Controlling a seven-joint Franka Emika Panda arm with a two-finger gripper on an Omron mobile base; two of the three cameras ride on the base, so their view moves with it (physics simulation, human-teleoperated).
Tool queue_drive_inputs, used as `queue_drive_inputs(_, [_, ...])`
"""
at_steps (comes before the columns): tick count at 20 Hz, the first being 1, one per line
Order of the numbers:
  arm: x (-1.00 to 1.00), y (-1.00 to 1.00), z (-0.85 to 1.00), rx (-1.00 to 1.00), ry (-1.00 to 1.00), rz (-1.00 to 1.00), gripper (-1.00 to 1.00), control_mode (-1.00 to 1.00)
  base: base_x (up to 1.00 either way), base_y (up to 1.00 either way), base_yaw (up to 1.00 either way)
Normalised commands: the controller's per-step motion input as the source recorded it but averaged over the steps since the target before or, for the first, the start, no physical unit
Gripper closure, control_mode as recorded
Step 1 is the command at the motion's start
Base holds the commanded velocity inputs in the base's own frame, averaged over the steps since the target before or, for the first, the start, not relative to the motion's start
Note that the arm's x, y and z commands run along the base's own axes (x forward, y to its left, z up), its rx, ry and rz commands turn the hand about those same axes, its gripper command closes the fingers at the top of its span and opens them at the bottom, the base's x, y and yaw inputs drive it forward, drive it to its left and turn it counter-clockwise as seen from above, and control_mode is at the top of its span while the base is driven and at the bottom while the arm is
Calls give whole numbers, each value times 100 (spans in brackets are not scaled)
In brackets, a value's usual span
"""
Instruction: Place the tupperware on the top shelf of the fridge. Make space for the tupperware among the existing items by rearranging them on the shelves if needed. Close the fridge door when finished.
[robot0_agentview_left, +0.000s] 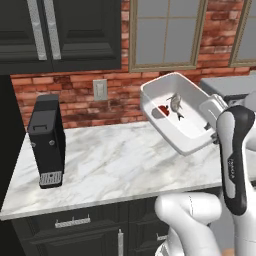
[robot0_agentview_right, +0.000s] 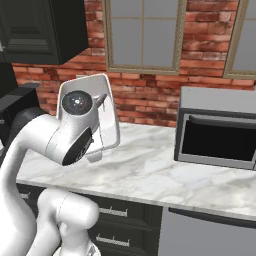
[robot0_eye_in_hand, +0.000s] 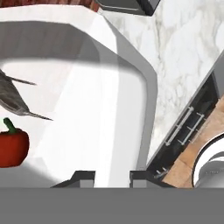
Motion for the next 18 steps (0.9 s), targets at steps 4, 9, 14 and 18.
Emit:
queue_drive_inputs(4, [-29, 0, 60, -2, -4, -1, 100, -100, 0, 0, 0])
queue_drive_inputs(9, [-4, -6, 11, -1, 0, 0, 100, -100, 0, 0, 0])
queue_drive_inputs(14, [0, -8, 0, 0, 0, 0, 100, 100, 0, 0, 0])
queue_drive_inputs(18, [0, 0, 0, 0, 0, 0, 100, 100, -30, 0, 0])
